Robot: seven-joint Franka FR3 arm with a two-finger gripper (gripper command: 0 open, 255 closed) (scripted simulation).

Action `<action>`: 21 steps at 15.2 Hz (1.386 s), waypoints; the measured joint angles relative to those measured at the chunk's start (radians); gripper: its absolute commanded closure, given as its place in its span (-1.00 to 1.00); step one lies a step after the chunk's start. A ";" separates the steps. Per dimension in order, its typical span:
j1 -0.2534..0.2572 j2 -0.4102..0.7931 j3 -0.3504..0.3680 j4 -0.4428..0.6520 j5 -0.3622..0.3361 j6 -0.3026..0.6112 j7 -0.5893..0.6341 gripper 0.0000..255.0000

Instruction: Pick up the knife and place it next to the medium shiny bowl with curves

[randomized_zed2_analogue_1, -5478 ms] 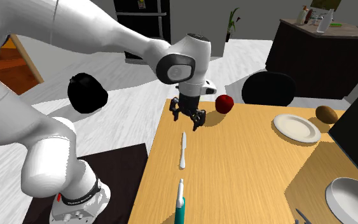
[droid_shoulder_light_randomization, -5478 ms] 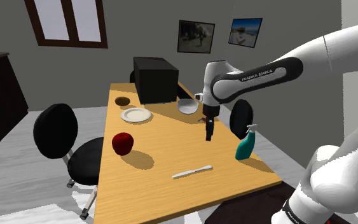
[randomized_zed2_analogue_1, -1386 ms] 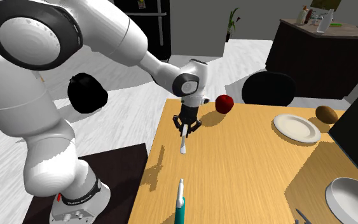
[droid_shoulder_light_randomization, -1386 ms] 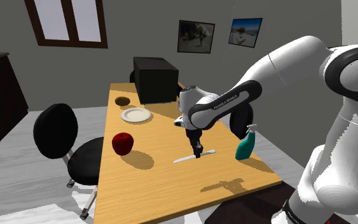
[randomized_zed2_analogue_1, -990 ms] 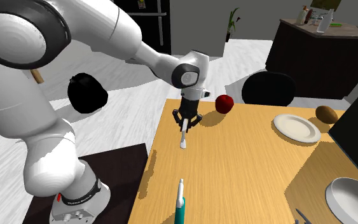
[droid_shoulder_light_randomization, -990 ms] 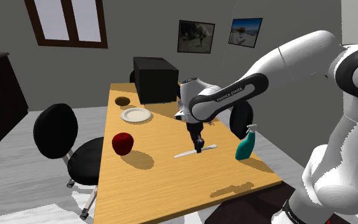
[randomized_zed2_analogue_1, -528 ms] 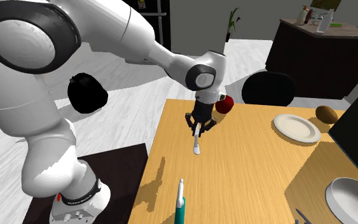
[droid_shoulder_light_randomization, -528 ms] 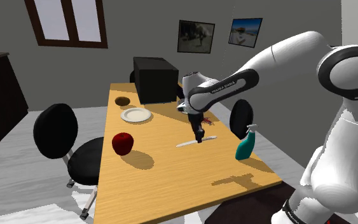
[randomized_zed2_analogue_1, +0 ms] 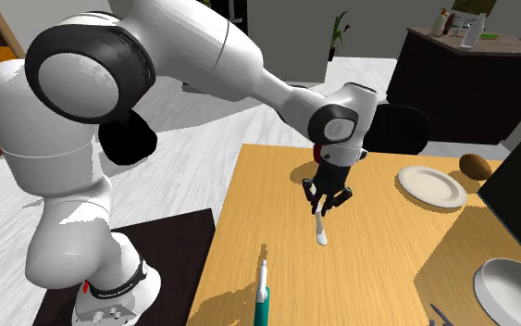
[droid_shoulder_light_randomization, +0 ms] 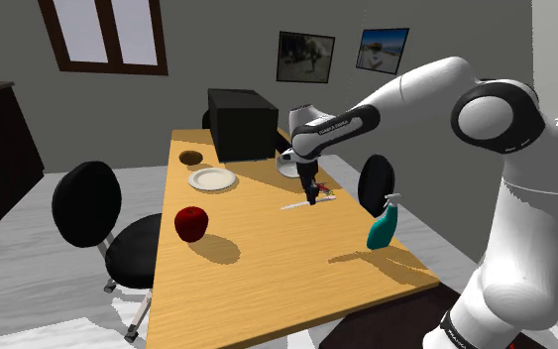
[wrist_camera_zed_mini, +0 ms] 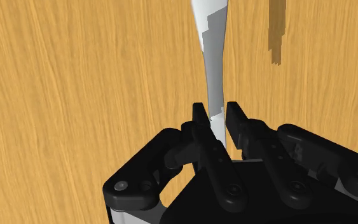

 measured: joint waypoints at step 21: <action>-0.246 0.740 -0.068 1.174 0.051 -0.393 -0.322 1.00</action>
